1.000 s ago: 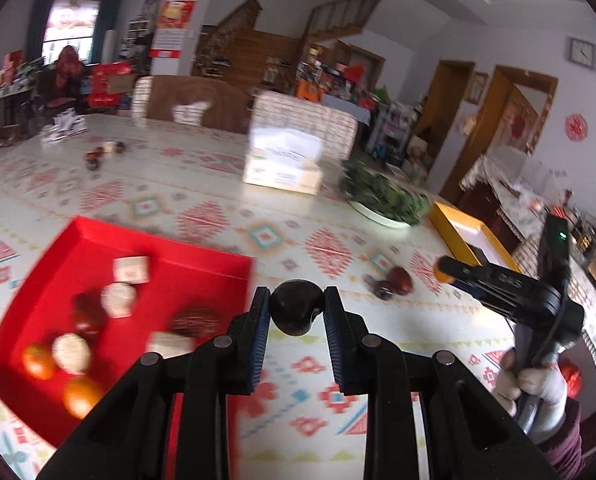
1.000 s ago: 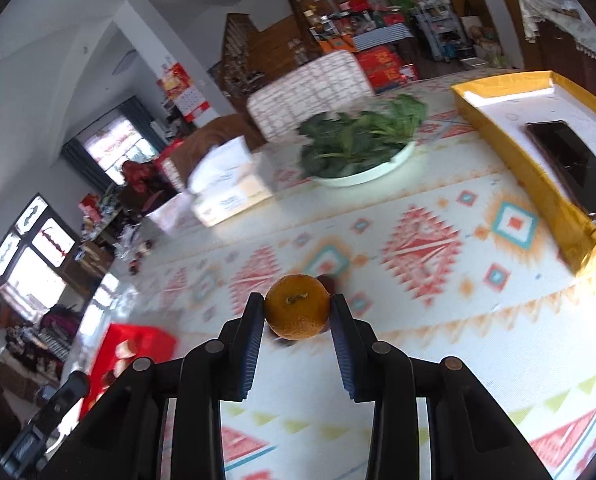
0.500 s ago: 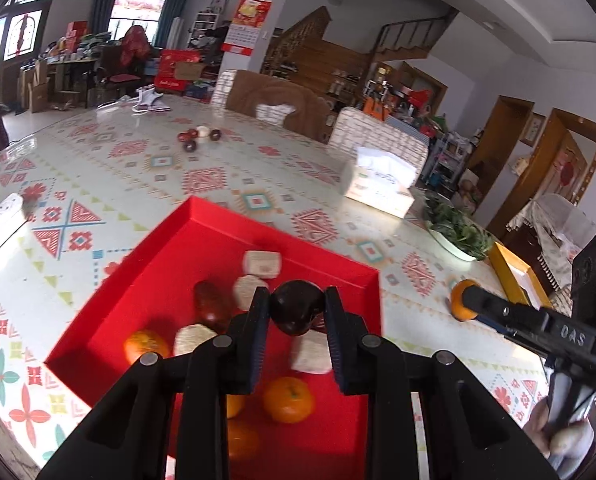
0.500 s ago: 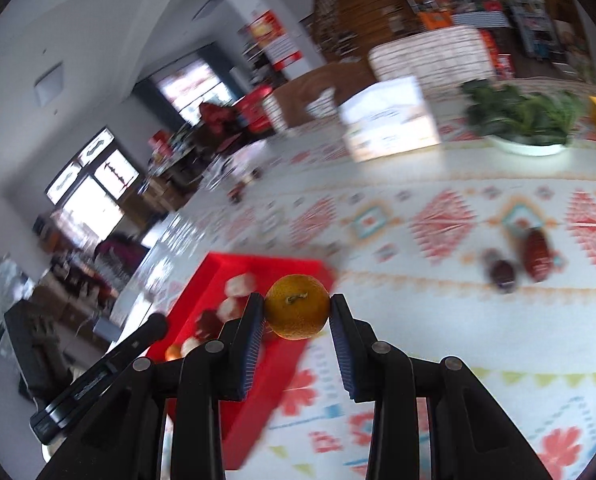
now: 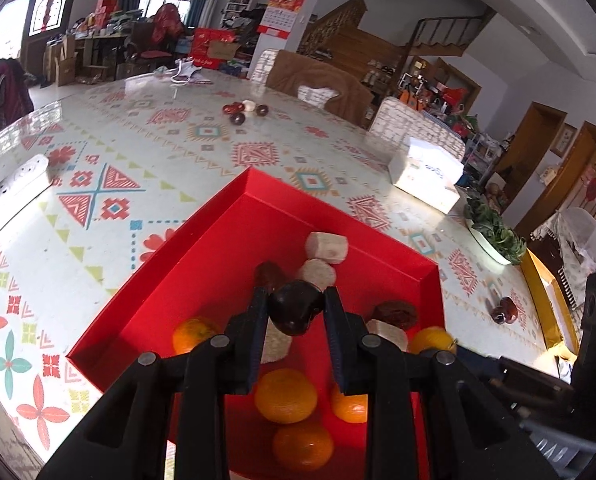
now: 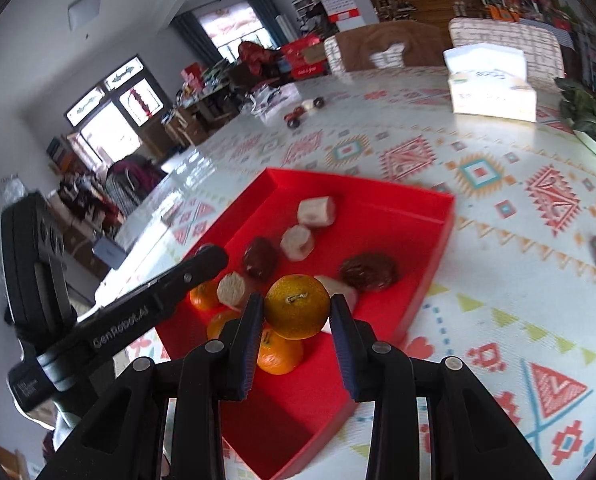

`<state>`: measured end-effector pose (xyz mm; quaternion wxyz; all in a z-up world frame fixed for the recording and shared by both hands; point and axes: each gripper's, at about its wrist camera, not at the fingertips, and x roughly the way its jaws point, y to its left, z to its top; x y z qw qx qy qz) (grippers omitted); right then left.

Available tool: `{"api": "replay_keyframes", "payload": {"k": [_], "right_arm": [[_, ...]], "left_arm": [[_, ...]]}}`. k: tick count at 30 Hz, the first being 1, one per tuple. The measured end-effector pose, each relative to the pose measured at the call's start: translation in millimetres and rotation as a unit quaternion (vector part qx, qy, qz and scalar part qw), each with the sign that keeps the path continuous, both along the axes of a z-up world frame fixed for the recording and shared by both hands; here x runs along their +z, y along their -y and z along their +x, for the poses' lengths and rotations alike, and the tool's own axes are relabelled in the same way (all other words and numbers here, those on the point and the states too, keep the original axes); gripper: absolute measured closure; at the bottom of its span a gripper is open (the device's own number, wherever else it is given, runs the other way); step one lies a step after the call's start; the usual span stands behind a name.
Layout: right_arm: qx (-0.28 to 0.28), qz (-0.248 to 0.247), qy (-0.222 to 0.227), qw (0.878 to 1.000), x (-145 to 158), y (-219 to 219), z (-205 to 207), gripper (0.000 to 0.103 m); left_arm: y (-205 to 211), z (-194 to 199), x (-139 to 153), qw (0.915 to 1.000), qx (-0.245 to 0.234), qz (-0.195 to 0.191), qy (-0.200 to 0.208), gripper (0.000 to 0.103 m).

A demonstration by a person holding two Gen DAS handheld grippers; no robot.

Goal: Organize fruits
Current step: 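Carry the tangerine and plum over the red tray and open both grippers, then move both open grippers back toward the last date and plum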

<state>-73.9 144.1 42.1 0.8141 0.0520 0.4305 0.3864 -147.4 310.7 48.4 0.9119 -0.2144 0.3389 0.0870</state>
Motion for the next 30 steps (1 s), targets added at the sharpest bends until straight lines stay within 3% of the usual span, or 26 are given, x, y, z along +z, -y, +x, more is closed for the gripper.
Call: {"api": "replay_keyframes", "payload": {"k": [2,6,12,16,21,30], "right_arm": [[0.004,-0.008,0.001,1.000,-3,-5,-5,0.065],[0.014,-0.026,0.011,1.000,-8,-14,-9,0.064],[0.026,-0.039,0.023,0.999,-11,-19,-15,0.064],[0.028,-0.034,0.025,0.999,-10,-16,-16,0.059],[0.022,-0.022,0.030,0.999,-3,-8,-17,0.051],[0.003,0.001,0.036,0.999,9,14,-19,0.044]], "left_arm": [[-3,-1,-1,1.0000,0.002,-0.003,-0.001,0.075],[-7,-4,2,0.9999,0.009,-0.005,0.006,0.057],[-7,-9,12,0.9996,0.015,-0.007,0.021,0.041],[-6,-11,16,0.9995,0.019,-0.004,0.026,0.034],[-1,-14,24,0.9991,0.018,-0.003,0.039,0.017],[17,-17,37,0.9992,0.015,0.009,0.037,0.012]]}}
